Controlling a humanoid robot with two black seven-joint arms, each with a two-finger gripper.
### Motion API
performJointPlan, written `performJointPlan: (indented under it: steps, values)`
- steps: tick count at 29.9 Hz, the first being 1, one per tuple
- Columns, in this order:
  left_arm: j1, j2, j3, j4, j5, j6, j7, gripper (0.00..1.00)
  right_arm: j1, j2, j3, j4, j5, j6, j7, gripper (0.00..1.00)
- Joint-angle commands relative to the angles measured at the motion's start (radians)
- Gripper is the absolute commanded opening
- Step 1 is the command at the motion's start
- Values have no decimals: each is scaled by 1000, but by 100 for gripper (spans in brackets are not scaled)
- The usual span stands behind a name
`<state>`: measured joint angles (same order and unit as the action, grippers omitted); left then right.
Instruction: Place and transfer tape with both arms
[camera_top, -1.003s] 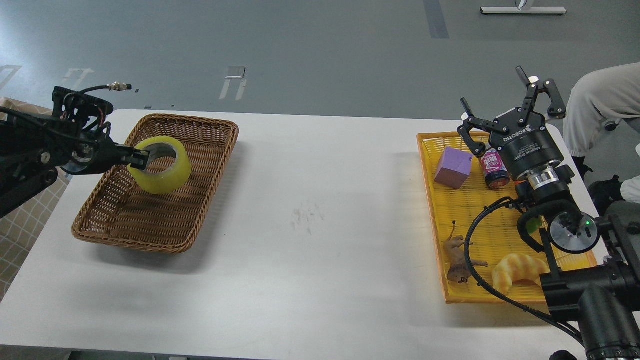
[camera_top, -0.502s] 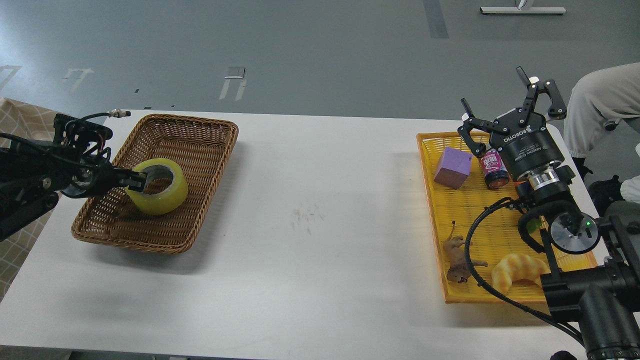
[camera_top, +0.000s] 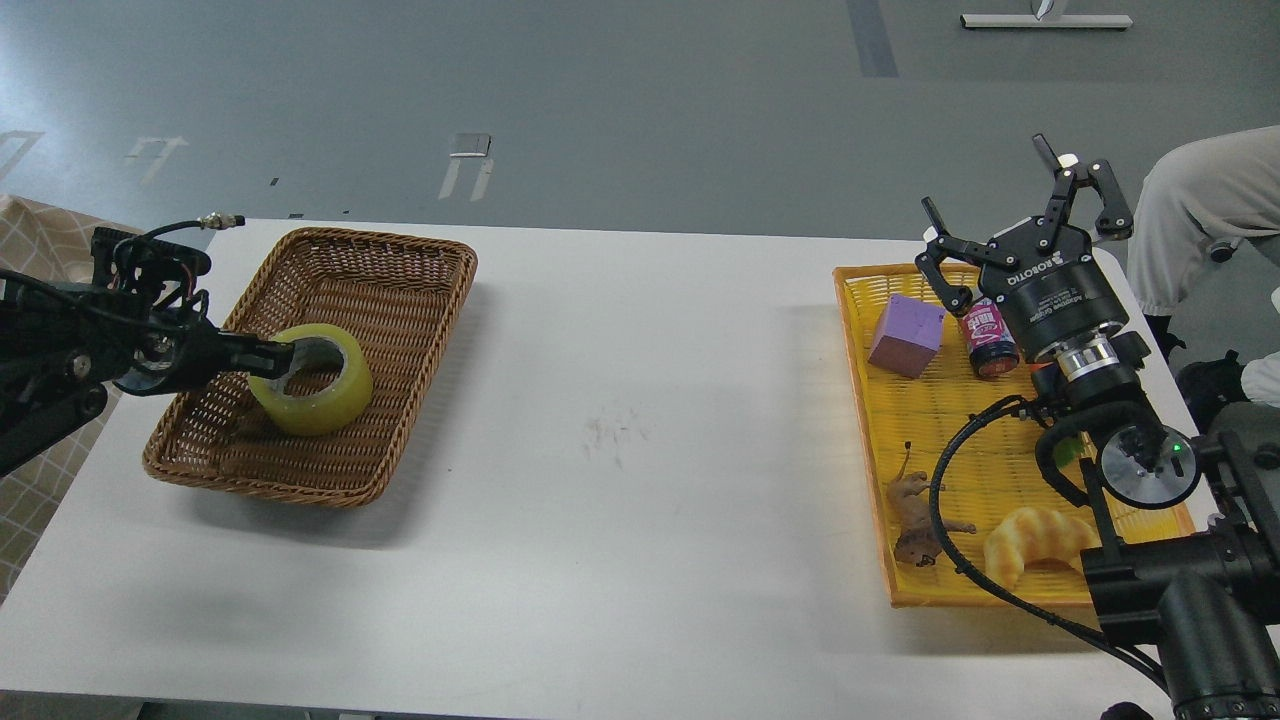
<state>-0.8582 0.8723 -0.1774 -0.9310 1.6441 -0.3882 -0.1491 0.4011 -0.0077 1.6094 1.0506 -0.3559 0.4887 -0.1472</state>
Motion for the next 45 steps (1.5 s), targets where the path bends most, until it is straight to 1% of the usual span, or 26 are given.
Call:
performJointPlan:
  steps: [1, 3, 5, 8, 9, 13, 14, 18, 20, 22, 26, 32, 34, 36, 38, 39, 42, 45]
  values:
    - [-5, 4, -4, -2, -13, 0, -1, 72, 1, 2, 1, 0, 0, 0, 0, 100]
    - [-15, 10, -10, -6, -26, -1, -1, 73, 1, 2, 0, 0, 0, 0, 0, 100]
    - [-34, 22, -11, -11, -79, -3, -1, 76, 1, 2, 0, 0, 0, 0, 0, 100]
    - [-120, 30, -11, -14, -232, -14, -1, 78, 2, 2, 0, 2, 0, 0, 0, 100]
    - [-120, 30, -11, -14, -233, -14, -1, 78, 2, 2, 0, 2, 0, 0, 0, 100]
    - [-229, 27, -13, -14, -427, -29, -3, 80, 12, 0, 0, 2, 0, 0, 0, 100]
    - [-260, 24, -13, -14, -479, -31, -7, 82, 18, 0, 0, 2, 0, 0, 0, 100]
    - [-321, 13, -20, -14, -619, -31, -18, 87, 25, 0, 0, 0, 0, 0, 0, 100]
    - [-346, -18, -27, -12, -737, -31, -18, 94, 34, 0, 0, 2, 0, 0, 0, 100]
    - [-347, -29, -36, -11, -797, -29, -20, 97, 39, -2, 0, 2, 0, 0, 0, 100]
    - [-343, -87, -94, -9, -1007, -23, -33, 98, 59, -12, 0, -3, -2, 0, -2, 100]
    - [-335, -121, -172, -11, -1184, -34, -33, 98, 97, -31, -3, -6, -5, 0, -6, 100]
    - [-323, -139, -194, -11, -1285, -38, -32, 98, 120, -40, -6, -7, -6, 0, -9, 100]
    - [-315, -148, -200, -11, -1332, -50, -32, 98, 130, -52, -8, -7, -8, 0, -9, 100]
    - [-308, -164, -211, -11, -1388, -84, -32, 98, 146, -67, -11, -11, -12, 0, -9, 100]
    - [-291, -173, -220, -11, -1421, -100, -32, 98, 157, -72, -14, -17, -15, 0, -9, 100]
    - [-245, -199, -260, -14, -1484, -100, -32, 98, 174, -75, -17, -35, -18, 0, -9, 100]
    - [-168, -245, -353, -14, -1514, -100, -32, 98, 191, -75, -23, -53, -21, 0, -9, 100]
